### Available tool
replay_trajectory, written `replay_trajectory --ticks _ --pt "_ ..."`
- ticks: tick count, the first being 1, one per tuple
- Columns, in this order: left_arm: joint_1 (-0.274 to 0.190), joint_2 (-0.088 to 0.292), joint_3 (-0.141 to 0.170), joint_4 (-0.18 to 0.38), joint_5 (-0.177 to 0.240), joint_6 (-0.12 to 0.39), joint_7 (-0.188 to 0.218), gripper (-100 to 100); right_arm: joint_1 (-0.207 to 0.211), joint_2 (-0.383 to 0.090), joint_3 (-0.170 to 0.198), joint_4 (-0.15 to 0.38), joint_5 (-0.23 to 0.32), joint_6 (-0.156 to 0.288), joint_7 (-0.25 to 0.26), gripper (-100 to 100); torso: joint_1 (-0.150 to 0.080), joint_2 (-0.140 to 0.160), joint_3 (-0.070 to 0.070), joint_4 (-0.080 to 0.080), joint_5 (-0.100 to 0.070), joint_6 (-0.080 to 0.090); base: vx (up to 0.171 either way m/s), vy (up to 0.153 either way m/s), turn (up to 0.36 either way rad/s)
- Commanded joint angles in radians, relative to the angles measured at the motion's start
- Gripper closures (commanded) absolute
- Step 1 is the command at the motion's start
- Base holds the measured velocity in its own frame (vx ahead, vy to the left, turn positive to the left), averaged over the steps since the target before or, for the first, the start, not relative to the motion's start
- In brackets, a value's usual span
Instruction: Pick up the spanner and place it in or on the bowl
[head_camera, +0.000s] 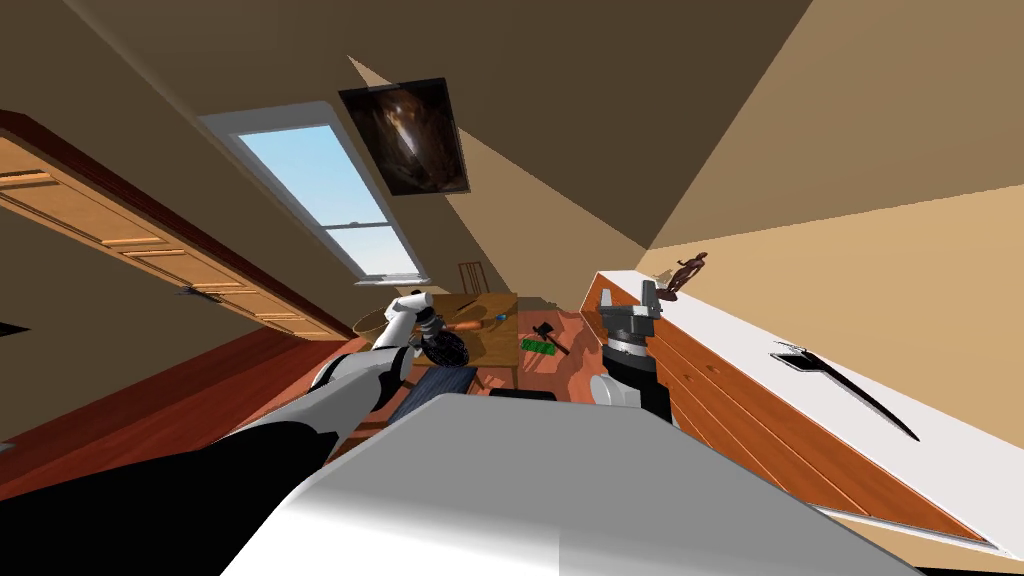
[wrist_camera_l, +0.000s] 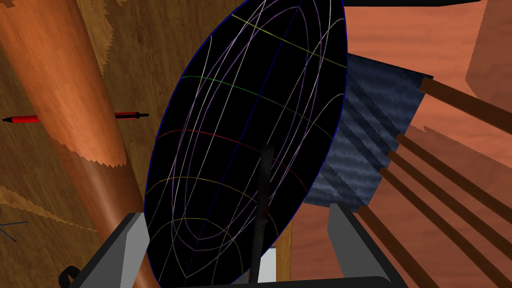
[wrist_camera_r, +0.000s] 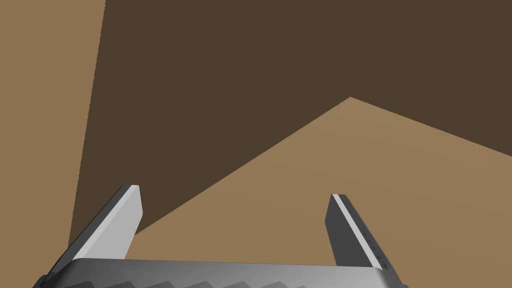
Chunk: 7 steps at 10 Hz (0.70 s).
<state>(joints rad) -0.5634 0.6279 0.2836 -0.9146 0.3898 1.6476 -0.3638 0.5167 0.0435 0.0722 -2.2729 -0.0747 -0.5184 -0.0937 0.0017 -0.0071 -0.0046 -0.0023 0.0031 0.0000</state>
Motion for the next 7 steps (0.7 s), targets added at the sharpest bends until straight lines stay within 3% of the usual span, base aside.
replay_trajectory --ticks 1,2,3,4,7 --pt "-0.009 -0.009 0.026 -0.006 -0.031 0.019 -0.015 -100 0.000 0.000 0.000 0.000 0.000 0.000 0.000 0 0.000 0.000 0.000 0.000 0.000 0.000 0.007 -0.029 0.084" --pt "-0.012 -0.022 0.061 -0.033 -0.066 0.049 -0.034 -100 0.000 0.000 0.000 0.000 0.000 0.000 0.000 0 0.002 0.001 0.000 0.000 0.000 0.001 0.006 -0.025 0.070" --pt "-0.005 -0.018 0.043 -0.030 -0.047 0.036 -0.020 -100 0.000 0.000 0.000 0.000 0.000 0.000 0.000 0 0.002 0.001 0.000 0.000 0.000 0.000 0.002 -0.014 0.025" --pt "-0.005 -0.019 0.046 -0.033 -0.050 0.041 -0.022 0 0.000 0.000 0.000 0.000 0.000 0.000 0.000 0 0.003 0.001 0.001 0.000 0.001 0.001 0.000 0.000 0.000" --pt "-0.005 -0.019 0.046 -0.033 -0.050 0.041 -0.022 0 0.000 0.000 0.000 0.000 0.000 0.000 0.000 0 0.004 0.001 0.001 0.000 0.001 0.001 0.000 0.000 0.000"
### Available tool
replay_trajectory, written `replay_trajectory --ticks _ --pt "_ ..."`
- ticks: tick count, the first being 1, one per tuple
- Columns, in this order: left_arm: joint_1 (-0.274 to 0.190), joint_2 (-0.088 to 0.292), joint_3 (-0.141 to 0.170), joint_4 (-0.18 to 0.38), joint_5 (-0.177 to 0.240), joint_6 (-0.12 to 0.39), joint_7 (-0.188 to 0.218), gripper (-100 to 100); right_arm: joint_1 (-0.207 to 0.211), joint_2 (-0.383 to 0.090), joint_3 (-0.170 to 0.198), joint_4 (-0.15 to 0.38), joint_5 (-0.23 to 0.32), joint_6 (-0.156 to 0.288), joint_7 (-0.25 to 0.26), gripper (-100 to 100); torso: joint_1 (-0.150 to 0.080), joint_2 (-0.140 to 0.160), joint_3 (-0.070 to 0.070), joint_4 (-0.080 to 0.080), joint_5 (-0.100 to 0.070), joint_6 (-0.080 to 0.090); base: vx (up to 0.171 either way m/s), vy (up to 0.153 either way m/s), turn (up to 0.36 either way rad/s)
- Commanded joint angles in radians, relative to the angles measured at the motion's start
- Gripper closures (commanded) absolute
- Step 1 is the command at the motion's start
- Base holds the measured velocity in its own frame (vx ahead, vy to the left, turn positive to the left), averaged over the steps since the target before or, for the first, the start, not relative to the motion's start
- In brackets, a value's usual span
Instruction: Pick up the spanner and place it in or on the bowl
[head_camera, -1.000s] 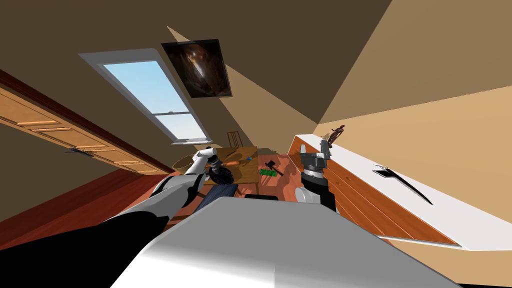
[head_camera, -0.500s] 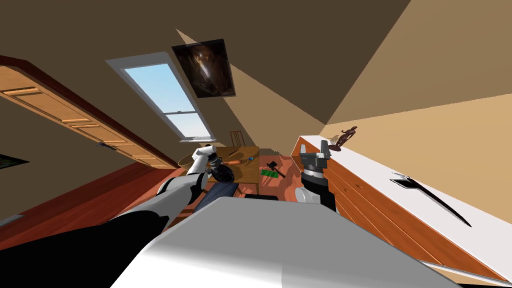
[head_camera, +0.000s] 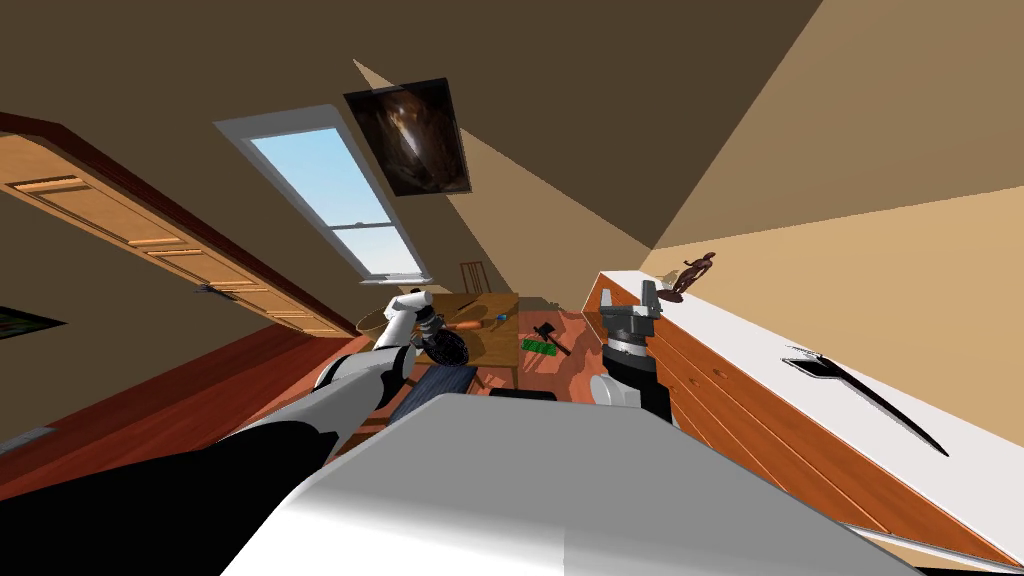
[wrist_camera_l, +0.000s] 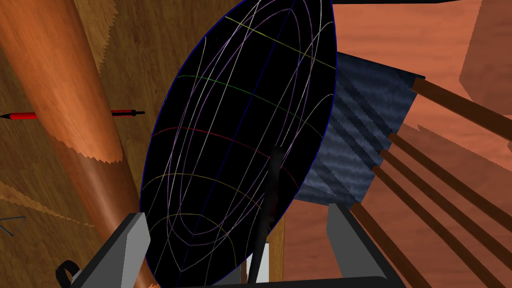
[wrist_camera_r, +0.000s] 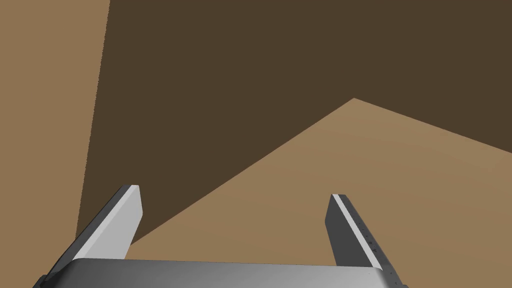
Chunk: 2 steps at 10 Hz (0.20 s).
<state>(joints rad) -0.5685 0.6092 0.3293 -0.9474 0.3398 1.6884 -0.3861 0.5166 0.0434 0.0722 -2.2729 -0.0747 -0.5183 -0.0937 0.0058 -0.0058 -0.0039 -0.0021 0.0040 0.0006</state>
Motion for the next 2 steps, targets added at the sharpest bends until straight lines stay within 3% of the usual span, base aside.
replay_trajectory --ticks 1,2 --pt "0.000 0.000 0.000 0.000 0.000 0.000 0.000 0 0.000 0.000 0.000 0.000 0.000 0.000 0.000 0 0.000 0.000 0.000 0.000 0.000 0.000 0.000 0.000 0.000" --pt "0.000 0.000 0.000 0.000 0.000 0.000 0.000 0 0.000 0.000 0.000 0.000 0.000 0.000 0.000 0 0.000 0.000 0.000 0.000 0.000 0.000 0.000 0.000 0.000"
